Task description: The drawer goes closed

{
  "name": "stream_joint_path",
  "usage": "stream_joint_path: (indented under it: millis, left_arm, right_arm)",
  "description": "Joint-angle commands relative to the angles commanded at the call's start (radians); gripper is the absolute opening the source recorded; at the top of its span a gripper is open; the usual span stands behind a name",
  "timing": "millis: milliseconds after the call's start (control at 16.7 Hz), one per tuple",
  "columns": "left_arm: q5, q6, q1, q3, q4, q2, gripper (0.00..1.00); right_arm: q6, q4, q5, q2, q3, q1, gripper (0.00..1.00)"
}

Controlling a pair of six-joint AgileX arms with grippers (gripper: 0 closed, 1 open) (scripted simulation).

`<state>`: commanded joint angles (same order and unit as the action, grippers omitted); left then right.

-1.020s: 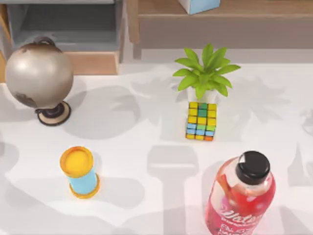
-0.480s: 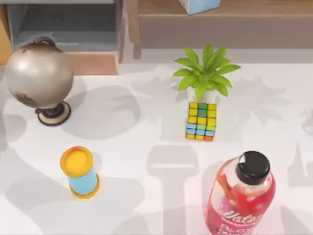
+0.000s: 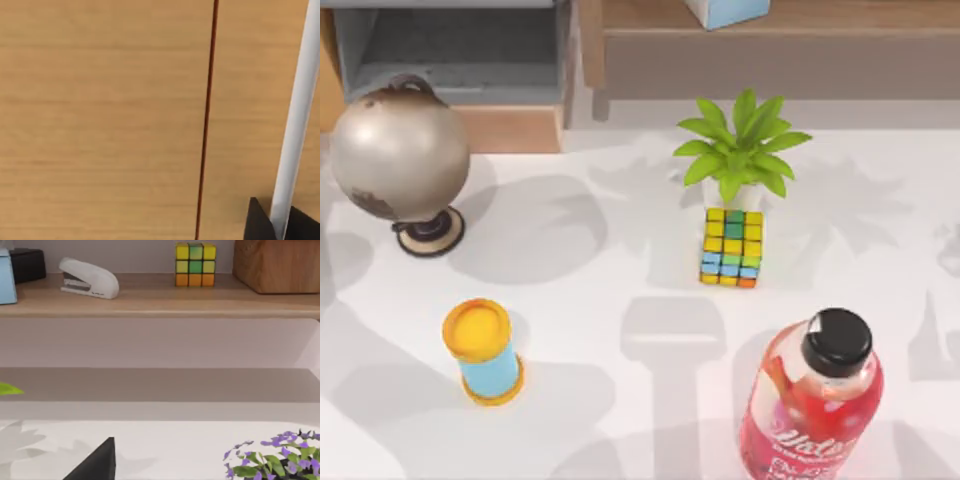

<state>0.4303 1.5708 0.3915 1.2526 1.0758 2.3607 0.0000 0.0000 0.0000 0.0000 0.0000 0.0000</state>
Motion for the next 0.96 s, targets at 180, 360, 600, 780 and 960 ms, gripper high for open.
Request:
stream_joint_path:
  millis: [180,360,600,780,960]
  left_arm:
    - [0.0,0.0,0.0,0.0,0.0,0.0,0.45]
    - [0.0,0.0,0.0,0.0,0.0,0.0,0.68]
    - [0.0,0.0,0.0,0.0,0.0,0.0,0.98]
    - [0.0,0.0,0.0,0.0,0.0,0.0,1.0]
    - [0.0,0.0,0.0,0.0,0.0,0.0,1.0]
  right_arm:
    - [0.0,0.0,0.0,0.0,0.0,0.0,1.0]
    - [0.0,0.0,0.0,0.0,0.0,0.0,1.0]
    - [0.0,0.0,0.0,0.0,0.0,0.0,1.0]
    - [0.0,0.0,0.0,0.0,0.0,0.0,1.0]
    - [0.0,0.0,0.0,0.0,0.0,0.0,1.0]
